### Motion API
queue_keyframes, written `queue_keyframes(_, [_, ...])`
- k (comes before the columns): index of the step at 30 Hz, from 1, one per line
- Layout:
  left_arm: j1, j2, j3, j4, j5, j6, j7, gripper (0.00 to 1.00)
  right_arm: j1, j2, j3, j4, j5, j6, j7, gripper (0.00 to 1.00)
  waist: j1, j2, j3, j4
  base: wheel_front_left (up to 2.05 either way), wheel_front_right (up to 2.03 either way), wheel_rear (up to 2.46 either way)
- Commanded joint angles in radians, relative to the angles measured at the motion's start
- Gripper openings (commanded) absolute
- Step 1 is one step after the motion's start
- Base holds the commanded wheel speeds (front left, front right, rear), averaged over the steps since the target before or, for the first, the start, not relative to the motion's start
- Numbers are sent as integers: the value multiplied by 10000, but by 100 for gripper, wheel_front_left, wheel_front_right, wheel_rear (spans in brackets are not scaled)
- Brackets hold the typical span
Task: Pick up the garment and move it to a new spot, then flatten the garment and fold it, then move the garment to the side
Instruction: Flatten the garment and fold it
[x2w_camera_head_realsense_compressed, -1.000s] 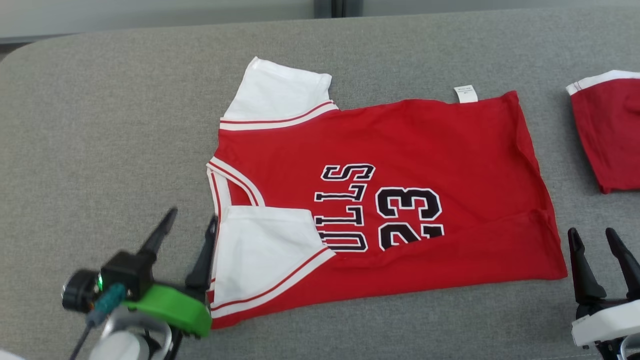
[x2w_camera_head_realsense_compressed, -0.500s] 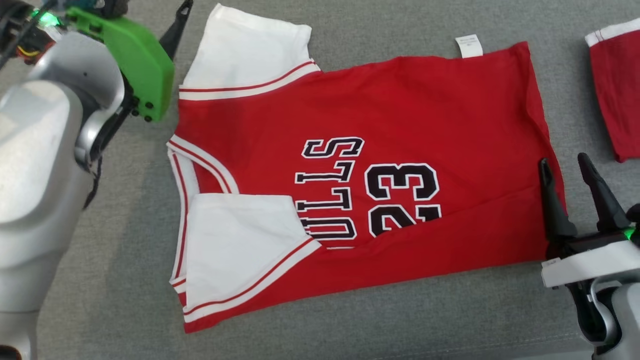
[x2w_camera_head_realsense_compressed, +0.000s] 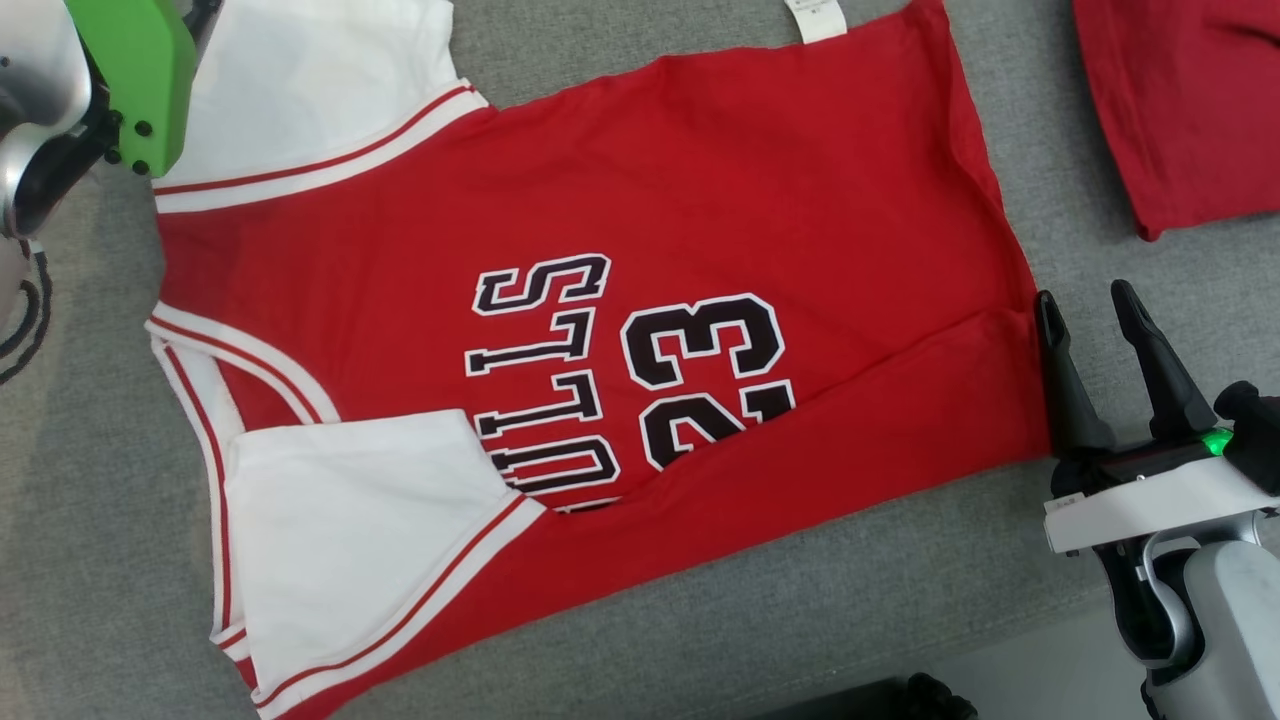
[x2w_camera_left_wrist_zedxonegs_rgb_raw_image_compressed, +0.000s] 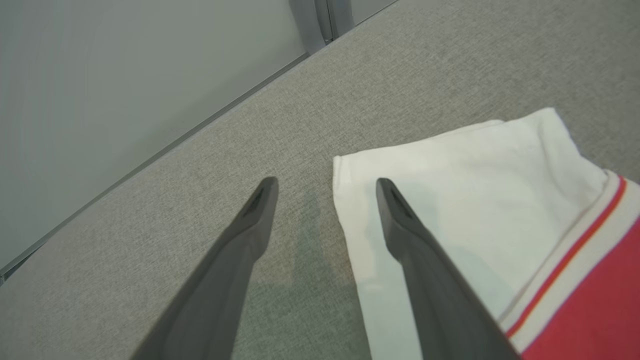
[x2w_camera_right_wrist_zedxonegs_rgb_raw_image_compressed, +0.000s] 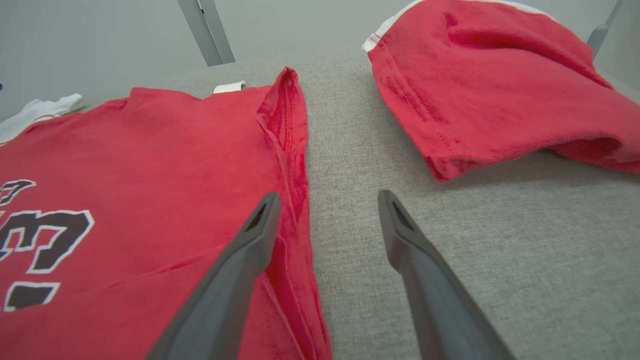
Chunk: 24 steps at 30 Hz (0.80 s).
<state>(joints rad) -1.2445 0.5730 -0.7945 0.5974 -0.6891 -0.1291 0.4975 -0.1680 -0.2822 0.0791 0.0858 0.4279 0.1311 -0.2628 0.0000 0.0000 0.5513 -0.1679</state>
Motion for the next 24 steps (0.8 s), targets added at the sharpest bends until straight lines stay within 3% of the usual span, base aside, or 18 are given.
queue_keyframes(1, [-252,156,-158,118,-110,-15,-60,100,-136,40,9,-35,13,-7,-24,100,0,0,411,-398,0,0,0])
queue_keyframes(11, [-1012,705,-1422,832,-203,-15,-589,100,-265,103,97,-76,-78,-7,-24,100,0,0,654,-600,0,0,0])
queue_keyframes(22, [-1387,819,-2335,1462,-846,-15,-750,100,-239,260,120,-9,-180,-7,-24,100,0,0,866,-778,0,0,0])
queue_keyframes(23, [-1379,826,-2418,1477,-933,-17,-685,92,-250,266,107,-7,-186,-7,-24,100,0,0,873,-793,0,0,0])
queue_keyframes(24, [-1374,839,-2547,1446,-1034,-17,-615,53,-270,266,80,-7,-193,-7,-24,100,0,0,879,-811,0,0,0])
